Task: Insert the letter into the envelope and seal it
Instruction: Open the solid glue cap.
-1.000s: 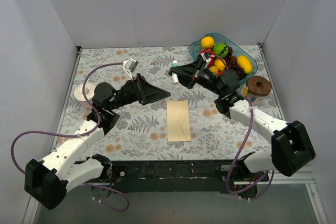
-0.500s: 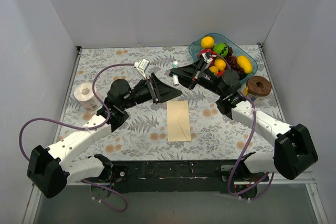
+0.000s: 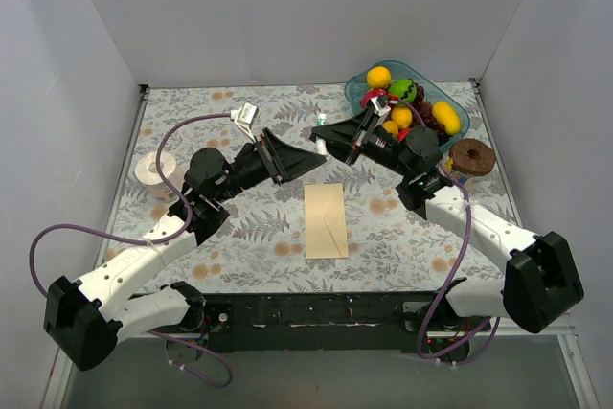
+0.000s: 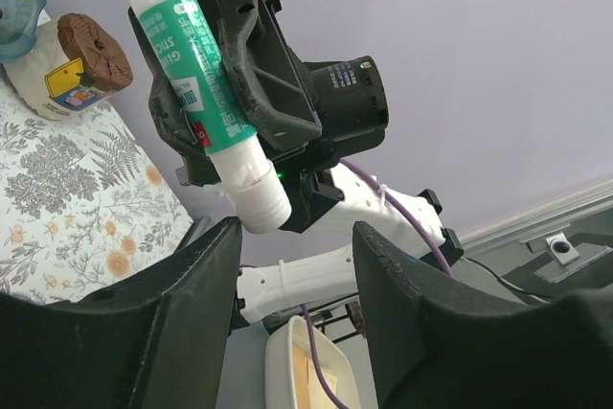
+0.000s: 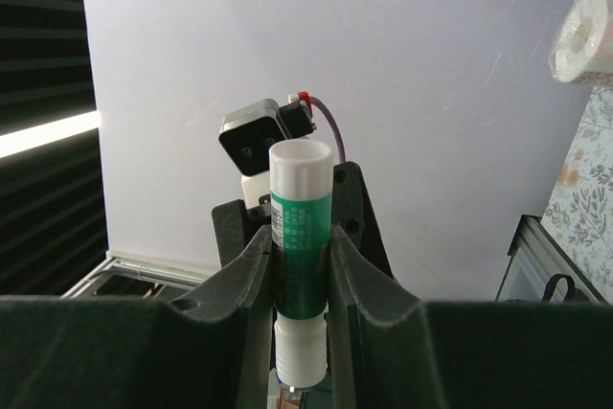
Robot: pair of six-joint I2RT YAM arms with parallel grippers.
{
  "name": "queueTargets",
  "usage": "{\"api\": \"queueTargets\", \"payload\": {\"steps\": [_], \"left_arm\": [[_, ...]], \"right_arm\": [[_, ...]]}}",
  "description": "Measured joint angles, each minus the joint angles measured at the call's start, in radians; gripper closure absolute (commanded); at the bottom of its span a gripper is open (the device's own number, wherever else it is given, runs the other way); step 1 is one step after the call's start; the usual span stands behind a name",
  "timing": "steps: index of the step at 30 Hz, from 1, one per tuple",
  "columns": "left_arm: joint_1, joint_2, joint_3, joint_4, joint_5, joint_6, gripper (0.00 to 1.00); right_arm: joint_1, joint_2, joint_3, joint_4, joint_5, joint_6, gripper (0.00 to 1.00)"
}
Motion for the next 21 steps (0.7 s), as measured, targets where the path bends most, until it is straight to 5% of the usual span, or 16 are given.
{"api": "queueTargets", "payload": {"steps": [21], "left_arm": [[-0.006,0.023,0.0,-0.01,-0.023,0.011,0.53]], "right_arm": [[0.0,-0.011,0.0,-0.018,0.002,-0.011,0.99]]}}
